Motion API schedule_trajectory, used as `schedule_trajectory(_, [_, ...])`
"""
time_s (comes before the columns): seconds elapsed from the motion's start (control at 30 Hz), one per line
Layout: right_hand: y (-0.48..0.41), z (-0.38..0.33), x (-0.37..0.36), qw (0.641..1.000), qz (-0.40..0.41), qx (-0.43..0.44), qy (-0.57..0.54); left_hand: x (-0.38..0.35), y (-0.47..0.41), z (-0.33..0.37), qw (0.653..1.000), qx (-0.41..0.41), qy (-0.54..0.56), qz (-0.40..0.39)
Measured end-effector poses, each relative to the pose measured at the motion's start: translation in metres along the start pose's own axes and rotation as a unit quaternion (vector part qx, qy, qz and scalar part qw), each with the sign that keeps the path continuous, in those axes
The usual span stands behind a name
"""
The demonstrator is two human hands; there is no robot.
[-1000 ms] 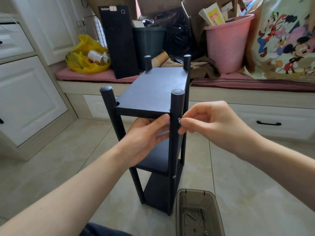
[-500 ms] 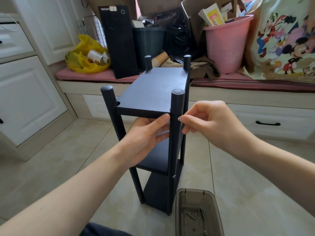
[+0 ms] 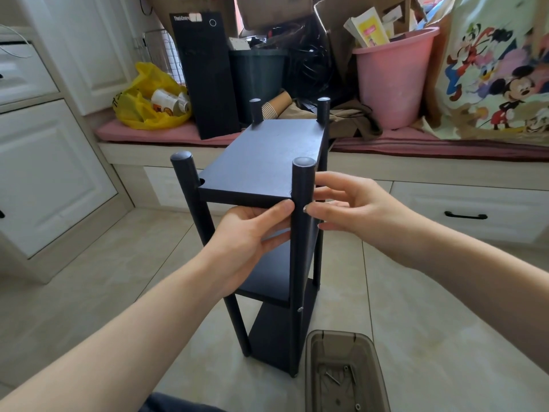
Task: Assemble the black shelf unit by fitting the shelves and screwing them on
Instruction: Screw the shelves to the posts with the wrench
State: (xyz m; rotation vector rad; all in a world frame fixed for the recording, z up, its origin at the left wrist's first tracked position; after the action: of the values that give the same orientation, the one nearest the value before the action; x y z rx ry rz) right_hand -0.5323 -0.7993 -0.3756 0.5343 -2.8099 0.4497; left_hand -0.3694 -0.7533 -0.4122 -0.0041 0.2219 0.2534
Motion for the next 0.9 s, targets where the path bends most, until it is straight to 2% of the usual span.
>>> schedule_trajectory(0.07, [-0.002,0.003,0.003,0.999,0.001,-0.024,-0.027,0.001,0.006,0.006,0.993,-0.015,-0.113,0.041])
schedule_trajectory(0.1, [-0.002,0.004,0.004,0.999,0.002,-0.034,-0.036,0.002,0.01,0.01,0.978,-0.053,-0.191,0.07])
schedule_trajectory(0.13, [-0.003,0.006,0.004,0.998,0.001,-0.041,-0.044,0.005,0.013,0.016,0.947,-0.124,-0.274,0.109])
schedule_trajectory(0.2, [-0.004,0.009,0.004,0.997,0.001,-0.054,-0.054,0.005,0.025,0.031,0.835,-0.318,-0.403,0.195])
schedule_trajectory(0.23, [-0.004,0.011,0.004,0.996,0.0,-0.061,-0.059,0.003,0.033,0.039,0.78,-0.401,-0.425,0.223])
schedule_trajectory(0.27, [-0.005,0.012,0.004,0.996,-0.004,-0.066,-0.065,-0.001,0.039,0.045,0.745,-0.457,-0.425,0.235])
schedule_trajectory(0.33, [-0.005,0.012,0.004,0.994,-0.016,-0.073,-0.076,-0.008,0.042,0.048,0.71,-0.51,-0.43,0.227])
schedule_trajectory(0.37, [-0.005,0.012,0.003,0.993,-0.02,-0.076,-0.082,-0.01,0.04,0.047,0.71,-0.505,-0.439,0.219])
schedule_trajectory(0.47, [-0.005,0.012,0.003,0.99,-0.024,-0.089,-0.107,-0.014,0.029,0.041,0.757,-0.442,-0.44,0.193])
schedule_trajectory(0.5, [-0.005,0.012,0.002,0.988,-0.026,-0.097,-0.116,-0.014,0.027,0.04,0.764,-0.436,-0.438,0.185])
schedule_trajectory(0.67, [-0.008,0.01,0.004,0.977,-0.047,-0.139,-0.153,-0.015,0.022,0.043,0.781,-0.442,-0.405,0.173])
schedule_trajectory(0.83, [-0.015,0.014,0.003,0.95,0.04,-0.211,-0.226,-0.017,0.023,0.043,0.785,-0.434,-0.402,0.184])
schedule_trajectory(0.9, [-0.016,0.015,-0.001,0.953,0.006,-0.225,-0.2,-0.019,0.024,0.042,0.785,-0.432,-0.404,0.183])
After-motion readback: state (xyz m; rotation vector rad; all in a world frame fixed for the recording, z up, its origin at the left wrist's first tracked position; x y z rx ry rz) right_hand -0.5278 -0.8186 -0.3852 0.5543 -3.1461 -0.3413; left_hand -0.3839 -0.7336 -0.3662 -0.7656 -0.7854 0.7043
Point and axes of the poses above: each hand's wrist, its own y-axis away from the middle knuckle, its own x-axis out of the back of the hand, z = x × y, the point moved 4 cm from there along -y, towards the middle knuckle, and after that the axes turned 15 degrees about z, right-handed, at the moved point
